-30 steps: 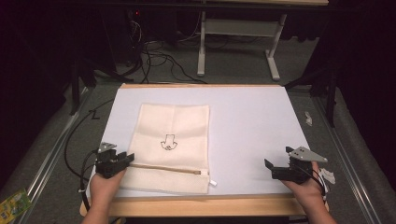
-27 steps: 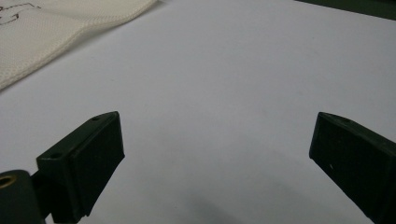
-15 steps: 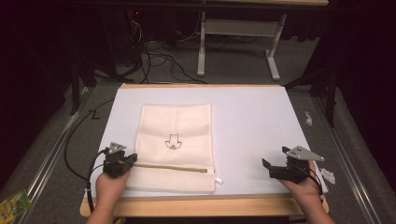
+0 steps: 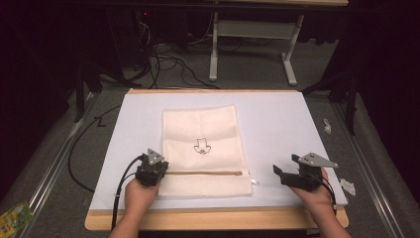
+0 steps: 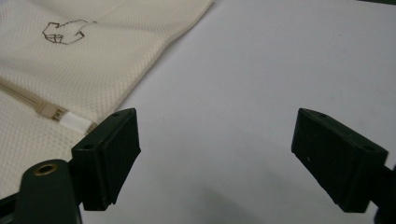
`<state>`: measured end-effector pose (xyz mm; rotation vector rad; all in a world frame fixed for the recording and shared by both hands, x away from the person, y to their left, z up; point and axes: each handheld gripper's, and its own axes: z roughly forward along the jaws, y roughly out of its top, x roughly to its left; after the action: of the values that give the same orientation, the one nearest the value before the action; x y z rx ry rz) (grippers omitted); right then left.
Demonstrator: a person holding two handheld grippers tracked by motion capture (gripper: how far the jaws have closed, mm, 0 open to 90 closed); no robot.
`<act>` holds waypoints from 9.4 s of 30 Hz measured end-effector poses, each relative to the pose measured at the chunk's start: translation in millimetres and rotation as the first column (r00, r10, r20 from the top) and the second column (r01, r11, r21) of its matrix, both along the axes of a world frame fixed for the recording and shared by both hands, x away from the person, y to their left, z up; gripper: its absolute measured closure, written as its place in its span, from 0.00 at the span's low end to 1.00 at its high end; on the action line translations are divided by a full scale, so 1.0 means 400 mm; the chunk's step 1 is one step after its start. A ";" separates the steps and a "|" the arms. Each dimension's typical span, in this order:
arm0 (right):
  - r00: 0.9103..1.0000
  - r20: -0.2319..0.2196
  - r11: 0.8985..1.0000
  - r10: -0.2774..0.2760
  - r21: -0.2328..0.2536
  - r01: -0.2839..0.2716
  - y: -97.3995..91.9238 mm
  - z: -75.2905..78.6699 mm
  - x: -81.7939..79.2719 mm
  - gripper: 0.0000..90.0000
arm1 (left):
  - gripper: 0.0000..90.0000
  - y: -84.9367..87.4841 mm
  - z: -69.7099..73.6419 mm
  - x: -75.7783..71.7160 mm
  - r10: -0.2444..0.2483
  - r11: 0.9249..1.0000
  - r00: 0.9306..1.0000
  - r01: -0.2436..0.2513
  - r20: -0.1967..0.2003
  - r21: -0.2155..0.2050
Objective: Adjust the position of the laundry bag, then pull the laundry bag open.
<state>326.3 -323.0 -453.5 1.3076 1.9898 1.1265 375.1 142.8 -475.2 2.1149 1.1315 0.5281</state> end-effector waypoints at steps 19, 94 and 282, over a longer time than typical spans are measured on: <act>0.984 -0.162 0.991 0.078 -0.097 -0.095 0.250 -0.066 0.196 0.87 | 0.99 -0.003 -0.001 0.002 -0.037 0.999 0.999 0.037 0.001 -0.017; 0.981 -0.191 0.999 0.024 0.042 -0.016 -0.032 -0.044 0.024 0.70 | 0.42 -0.184 0.078 -0.034 -0.228 0.957 0.957 0.254 0.179 -0.142; 0.995 -0.041 0.996 0.088 0.033 -0.087 -0.028 0.034 -0.017 0.96 | 0.97 -0.086 0.003 -0.004 -0.152 0.941 0.971 0.085 -0.184 -0.329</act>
<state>319.4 -334.1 -440.0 1.2811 2.0864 1.1835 373.6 108.2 -473.9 1.9672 1.1078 0.0593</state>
